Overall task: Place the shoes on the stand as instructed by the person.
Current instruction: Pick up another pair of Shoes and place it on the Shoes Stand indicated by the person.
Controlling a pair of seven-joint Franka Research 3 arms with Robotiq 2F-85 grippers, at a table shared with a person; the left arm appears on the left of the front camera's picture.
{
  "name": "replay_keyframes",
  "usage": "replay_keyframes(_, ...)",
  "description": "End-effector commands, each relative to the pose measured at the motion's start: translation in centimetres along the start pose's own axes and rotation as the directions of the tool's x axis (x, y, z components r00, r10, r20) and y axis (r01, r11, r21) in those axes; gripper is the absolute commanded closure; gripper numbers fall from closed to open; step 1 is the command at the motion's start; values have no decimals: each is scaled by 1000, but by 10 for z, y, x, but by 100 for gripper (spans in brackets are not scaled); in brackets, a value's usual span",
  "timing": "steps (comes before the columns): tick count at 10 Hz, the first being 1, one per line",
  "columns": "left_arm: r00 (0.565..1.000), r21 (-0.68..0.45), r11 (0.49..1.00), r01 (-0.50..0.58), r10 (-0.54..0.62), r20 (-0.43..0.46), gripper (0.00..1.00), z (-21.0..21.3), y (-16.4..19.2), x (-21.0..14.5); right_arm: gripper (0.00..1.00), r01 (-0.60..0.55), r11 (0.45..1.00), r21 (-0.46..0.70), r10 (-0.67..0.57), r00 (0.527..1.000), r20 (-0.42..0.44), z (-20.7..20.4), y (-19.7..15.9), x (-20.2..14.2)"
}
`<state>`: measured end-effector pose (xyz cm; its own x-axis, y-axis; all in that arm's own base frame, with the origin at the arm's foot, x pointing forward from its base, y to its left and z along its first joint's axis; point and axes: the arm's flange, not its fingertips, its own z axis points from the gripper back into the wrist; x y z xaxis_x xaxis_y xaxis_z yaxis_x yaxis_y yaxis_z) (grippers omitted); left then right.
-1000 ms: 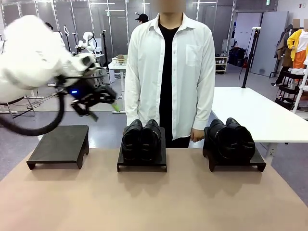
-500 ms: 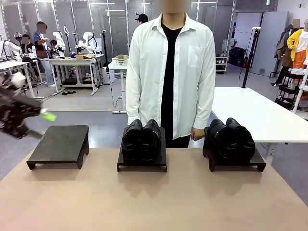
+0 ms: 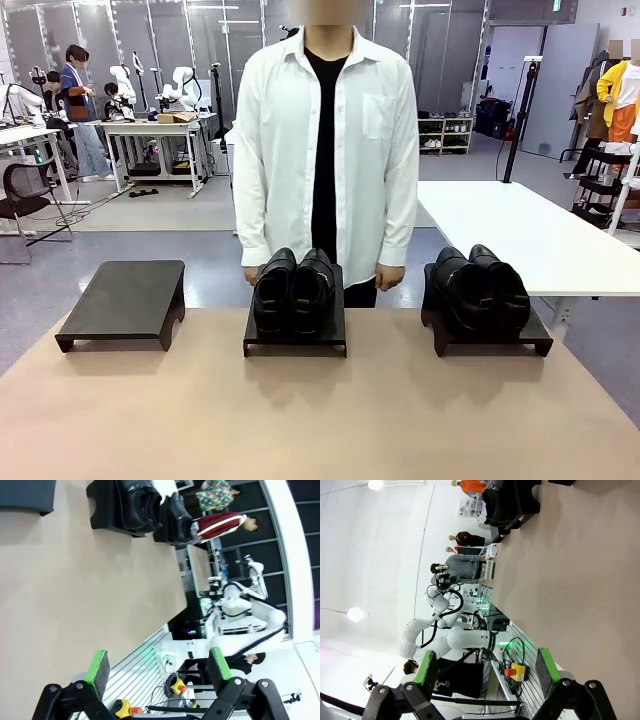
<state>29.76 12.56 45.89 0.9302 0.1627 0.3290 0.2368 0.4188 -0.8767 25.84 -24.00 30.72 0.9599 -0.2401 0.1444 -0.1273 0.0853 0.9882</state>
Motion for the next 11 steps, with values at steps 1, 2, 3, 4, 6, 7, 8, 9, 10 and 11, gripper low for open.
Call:
replay_keyframes(1, 1000, -97, 995, -14, 15, 10, 0, -2, 29, -36, 0, -9, 1000, -9, 9, 1000, 5, -3, 2, -2)
replay_keyframes(2, 999, -98, 995, -36, 35, -7, 0, 0, 39, -47, 0, -9, 1000, -9, 9, 1000, 5, -3, 2, -2)
replay_keyframes(3, 998, -104, 993, -62, 62, 0, 0, 6, 50, -54, 0, -9, 1000, -9, 9, 1000, 5, -3, 2, -2)
replay_keyframes(4, 997, -123, 990, -75, 77, 12, 0, 8, 58, -62, 0, -9, 1000, -9, 9, 1000, 5, -3, 2, -2)
replay_keyframes(6, 994, -111, 988, -107, 106, -8, 0, 4, 63, -60, 0, -9, 1000, -9, 9, 1000, 5, -3, 2, -2)
replay_keyframes(7, 988, -82, 985, -151, 152, 4, 0, -3, 66, -50, 0, -9, 1000, -9, 9, 1000, 5, -3, 2, -2)
replay_keyframes(8, 993, -114, 987, -116, 117, 6, 0, 27, 72, -40, 0, -9, 1000, -9, 9, 1000, 5, -3, 2, -2)
replay_keyframes(9, 993, -114, 987, -116, 117, 6, 0, 27, 72, -40, 0, -9, 1000, -9, 9, 1000, 5, -3, 2, -2)
replay_keyframes(10, 993, -114, 987, -116, 117, 6, 0, 27, 72, -40, 0, -9, 1000, -9, 9, 1000, 5, -3, 2, -2)
replay_keyframes(11, 993, -114, 987, -116, 117, 6, 0, 27, 72, -40, 0, -9, 1000, -9, 9, 1000, 5, -3, 2, -2)
